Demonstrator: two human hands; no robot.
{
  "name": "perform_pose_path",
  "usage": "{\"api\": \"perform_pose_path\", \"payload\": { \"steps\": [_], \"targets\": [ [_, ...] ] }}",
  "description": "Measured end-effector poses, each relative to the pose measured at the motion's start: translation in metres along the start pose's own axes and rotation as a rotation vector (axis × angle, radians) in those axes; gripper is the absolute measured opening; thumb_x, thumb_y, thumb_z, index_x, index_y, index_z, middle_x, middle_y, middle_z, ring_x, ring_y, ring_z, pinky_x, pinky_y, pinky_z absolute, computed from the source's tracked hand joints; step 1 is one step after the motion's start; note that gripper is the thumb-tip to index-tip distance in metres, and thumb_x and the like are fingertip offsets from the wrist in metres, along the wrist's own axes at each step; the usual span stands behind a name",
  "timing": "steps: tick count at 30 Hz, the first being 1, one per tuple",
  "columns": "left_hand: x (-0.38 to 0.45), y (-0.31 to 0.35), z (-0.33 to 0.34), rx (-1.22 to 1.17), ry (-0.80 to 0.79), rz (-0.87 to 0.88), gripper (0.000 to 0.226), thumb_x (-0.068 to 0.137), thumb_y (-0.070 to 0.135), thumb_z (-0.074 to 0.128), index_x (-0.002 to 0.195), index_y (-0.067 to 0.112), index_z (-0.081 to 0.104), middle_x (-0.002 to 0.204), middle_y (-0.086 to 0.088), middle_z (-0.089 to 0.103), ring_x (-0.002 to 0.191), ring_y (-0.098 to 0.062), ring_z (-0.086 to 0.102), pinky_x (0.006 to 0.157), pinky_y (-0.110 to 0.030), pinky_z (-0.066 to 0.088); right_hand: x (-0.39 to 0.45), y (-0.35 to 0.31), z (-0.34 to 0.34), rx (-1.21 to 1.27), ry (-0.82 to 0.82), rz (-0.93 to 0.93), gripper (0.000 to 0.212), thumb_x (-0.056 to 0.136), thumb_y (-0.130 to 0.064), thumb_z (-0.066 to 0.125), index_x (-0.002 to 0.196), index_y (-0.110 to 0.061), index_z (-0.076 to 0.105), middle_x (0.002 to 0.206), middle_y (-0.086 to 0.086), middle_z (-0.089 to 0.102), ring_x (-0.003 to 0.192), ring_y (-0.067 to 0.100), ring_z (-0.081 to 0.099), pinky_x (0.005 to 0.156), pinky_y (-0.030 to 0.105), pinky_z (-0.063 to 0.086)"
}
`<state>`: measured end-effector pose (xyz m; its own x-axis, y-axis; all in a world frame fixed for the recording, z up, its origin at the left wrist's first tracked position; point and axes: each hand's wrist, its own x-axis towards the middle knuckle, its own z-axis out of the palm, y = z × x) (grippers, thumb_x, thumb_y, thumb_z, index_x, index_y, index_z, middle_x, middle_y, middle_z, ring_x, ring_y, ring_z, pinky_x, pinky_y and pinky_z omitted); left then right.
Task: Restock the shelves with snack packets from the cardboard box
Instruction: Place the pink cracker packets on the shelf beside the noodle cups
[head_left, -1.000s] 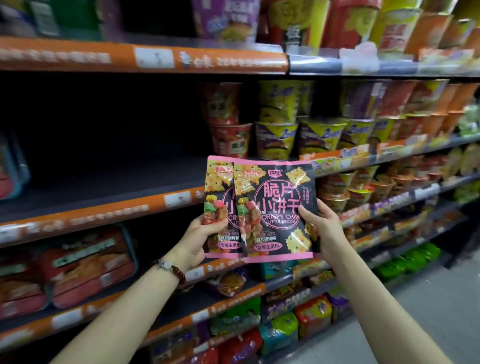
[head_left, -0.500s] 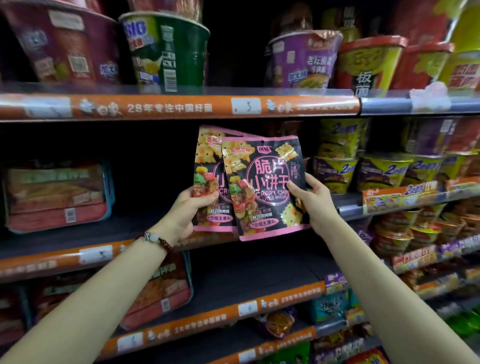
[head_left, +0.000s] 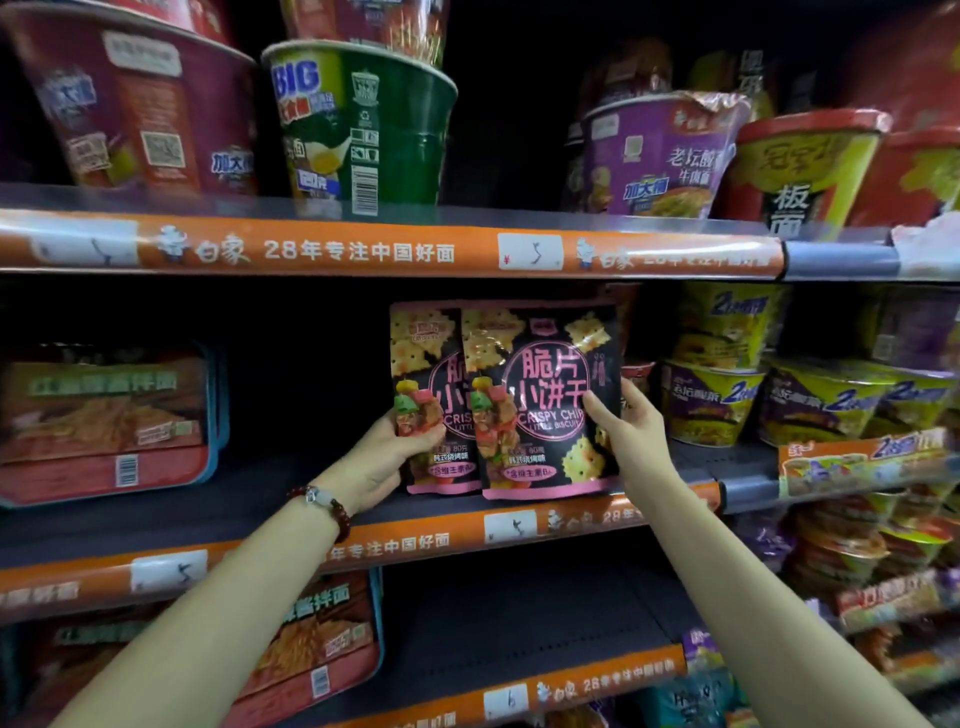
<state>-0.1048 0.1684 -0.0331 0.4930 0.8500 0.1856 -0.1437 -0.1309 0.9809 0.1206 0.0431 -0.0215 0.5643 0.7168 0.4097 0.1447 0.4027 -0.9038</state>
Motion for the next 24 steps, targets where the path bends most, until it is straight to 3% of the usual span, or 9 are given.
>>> {"api": "perform_pose_path", "payload": {
  "steps": [3,5,9,18,21,24],
  "targets": [
    [0.007,0.003,-0.006,0.202,-0.004,0.057,0.042,0.079,0.004,0.072,0.117,0.012,0.055,0.11,-0.003,0.064,0.111,-0.021,0.058,0.104,-0.036,0.043,0.006,0.006,-0.006,0.027,-0.094,0.03,0.024,0.086,-0.021,0.069,0.104,-0.034,0.061,0.104,-0.007,0.073,0.099,0.011,0.069,0.085,0.031,0.054],
    [0.009,0.008,-0.01,0.398,-0.028,0.08,0.05,0.072,0.011,0.079,0.115,0.016,0.054,0.108,0.002,0.063,0.104,-0.014,0.06,0.099,-0.029,0.044,0.012,0.006,-0.012,-0.002,-0.247,0.069,0.042,0.076,-0.022,0.075,0.113,-0.033,0.057,0.11,-0.003,0.072,0.102,0.016,0.069,0.087,0.033,0.053],
    [0.01,0.007,-0.01,0.577,-0.039,0.062,0.06,0.064,0.018,0.085,0.116,0.017,0.054,0.103,0.008,0.063,0.097,-0.006,0.06,0.095,-0.026,0.045,0.022,0.006,-0.026,-0.052,-0.456,0.178,0.059,0.073,0.002,0.076,0.12,-0.025,0.052,0.112,0.006,0.072,0.102,0.021,0.07,0.083,0.031,0.056],
    [0.037,0.003,0.012,0.455,0.035,0.104,0.062,0.067,0.003,0.081,0.123,0.01,0.055,0.119,-0.007,0.064,0.113,-0.022,0.059,0.101,-0.042,0.046,0.025,0.018,-0.025,-0.084,-0.311,0.11,0.057,0.07,0.005,0.078,0.117,-0.019,0.055,0.103,0.008,0.074,0.094,0.022,0.072,0.08,0.038,0.059],
    [0.041,-0.004,0.017,0.472,0.06,0.088,0.059,0.071,0.006,0.08,0.125,0.01,0.056,0.118,-0.004,0.064,0.11,-0.018,0.059,0.1,-0.035,0.046,0.03,0.02,-0.028,-0.102,-0.197,0.082,0.056,0.067,0.005,0.081,0.11,-0.023,0.058,0.099,0.004,0.075,0.09,0.019,0.073,0.077,0.037,0.06],
    [0.041,-0.011,0.012,0.391,0.067,0.041,0.056,0.073,0.004,0.078,0.124,0.011,0.054,0.116,-0.005,0.064,0.106,-0.017,0.061,0.099,-0.033,0.047,0.034,0.023,-0.032,-0.133,-0.198,0.108,0.057,0.066,0.005,0.081,0.112,-0.02,0.057,0.099,0.004,0.074,0.091,0.02,0.073,0.08,0.038,0.059]
  ]
}}
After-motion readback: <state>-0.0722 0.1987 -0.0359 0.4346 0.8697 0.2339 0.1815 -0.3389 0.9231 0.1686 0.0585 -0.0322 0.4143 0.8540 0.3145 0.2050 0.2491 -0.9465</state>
